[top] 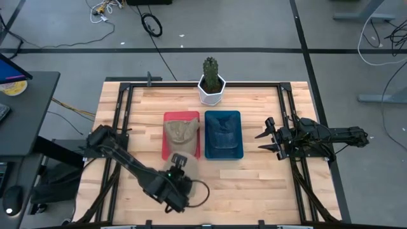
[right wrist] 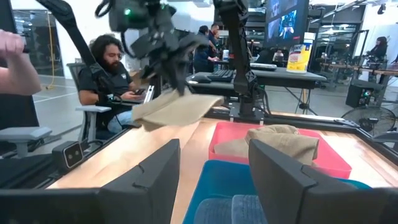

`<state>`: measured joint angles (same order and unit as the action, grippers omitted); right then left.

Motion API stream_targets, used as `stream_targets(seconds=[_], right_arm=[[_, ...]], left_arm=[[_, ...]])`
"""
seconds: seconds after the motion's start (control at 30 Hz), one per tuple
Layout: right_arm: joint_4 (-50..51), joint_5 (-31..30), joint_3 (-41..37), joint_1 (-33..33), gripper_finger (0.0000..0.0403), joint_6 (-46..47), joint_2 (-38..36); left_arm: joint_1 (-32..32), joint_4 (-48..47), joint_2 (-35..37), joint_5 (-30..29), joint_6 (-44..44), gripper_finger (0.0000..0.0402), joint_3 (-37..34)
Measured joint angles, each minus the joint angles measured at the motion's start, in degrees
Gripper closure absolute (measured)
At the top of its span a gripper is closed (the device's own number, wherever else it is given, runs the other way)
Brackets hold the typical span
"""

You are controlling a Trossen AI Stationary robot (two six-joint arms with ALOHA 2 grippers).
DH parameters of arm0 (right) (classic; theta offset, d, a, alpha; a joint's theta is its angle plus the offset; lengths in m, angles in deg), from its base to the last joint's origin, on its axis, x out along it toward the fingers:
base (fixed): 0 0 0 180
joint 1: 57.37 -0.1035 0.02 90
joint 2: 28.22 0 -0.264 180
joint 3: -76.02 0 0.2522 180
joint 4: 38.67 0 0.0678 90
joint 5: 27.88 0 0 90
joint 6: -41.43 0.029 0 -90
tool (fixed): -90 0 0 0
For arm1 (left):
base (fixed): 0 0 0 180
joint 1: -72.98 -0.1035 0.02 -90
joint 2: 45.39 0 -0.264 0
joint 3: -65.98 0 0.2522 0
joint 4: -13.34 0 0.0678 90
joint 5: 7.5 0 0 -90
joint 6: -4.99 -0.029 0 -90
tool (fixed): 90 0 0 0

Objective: Pick & Place hat
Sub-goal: Put the brown cap into the pink bin

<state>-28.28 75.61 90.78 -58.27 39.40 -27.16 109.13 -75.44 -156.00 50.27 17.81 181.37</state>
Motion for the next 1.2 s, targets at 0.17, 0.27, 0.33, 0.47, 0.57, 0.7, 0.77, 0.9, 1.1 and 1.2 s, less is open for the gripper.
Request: stream_targets(seconds=[0.17,0.27,0.33,0.47,0.57,0.7,0.77,0.9,1.1,1.2], right_arm=[[0.0,0.0,0.0,0.0,0.0209,0.0,0.0],[0.0,0.0,0.0,0.0,0.0209,0.0,0.0],[0.0,0.0,0.0,0.0,0.0209,0.0,0.0],[0.0,0.0,0.0,0.0,0.0209,0.0,0.0],[0.0,0.0,0.0,0.0,0.0209,0.0,0.0],[0.0,0.0,0.0,0.0,0.0209,0.0,0.0],[0.0,0.0,0.0,0.0,0.0209,0.0,0.0],[0.0,0.0,0.0,0.0,0.0209,0.0,0.0],[-0.3,0.0,0.0,0.0,0.0209,0.0,0.0],[-0.4,0.0,0.0,0.0,0.0209,0.0,0.1]], left_arm=[[-4.8,-3.1,4.1,-2.7,2.3,0.0395,0.0],[-9.0,-5.7,5.5,-4.0,2.6,0.0396,0.0],[-12.1,-7.0,6.1,-4.9,2.0,0.0397,0.0],[-18.9,-7.1,6.3,-5.2,-1.7,0.0394,0.0],[-23.6,-6.1,6.3,-4.6,-4.6,0.0395,0.0],[-28.4,-3.6,6.3,-1.3,-9.3,0.0397,0.0],[-30.4,-2.0,6.3,1.9,-12.0,0.0397,0.0],[-33.6,2.8,6.6,5.9,-16.2,0.0398,-3.2],[-37.9,8.0,8.4,8.4,-18.2,0.0398,-11.4],[-39.6,12.1,8.6,9.0,-20.4,0.0398,-15.2]])
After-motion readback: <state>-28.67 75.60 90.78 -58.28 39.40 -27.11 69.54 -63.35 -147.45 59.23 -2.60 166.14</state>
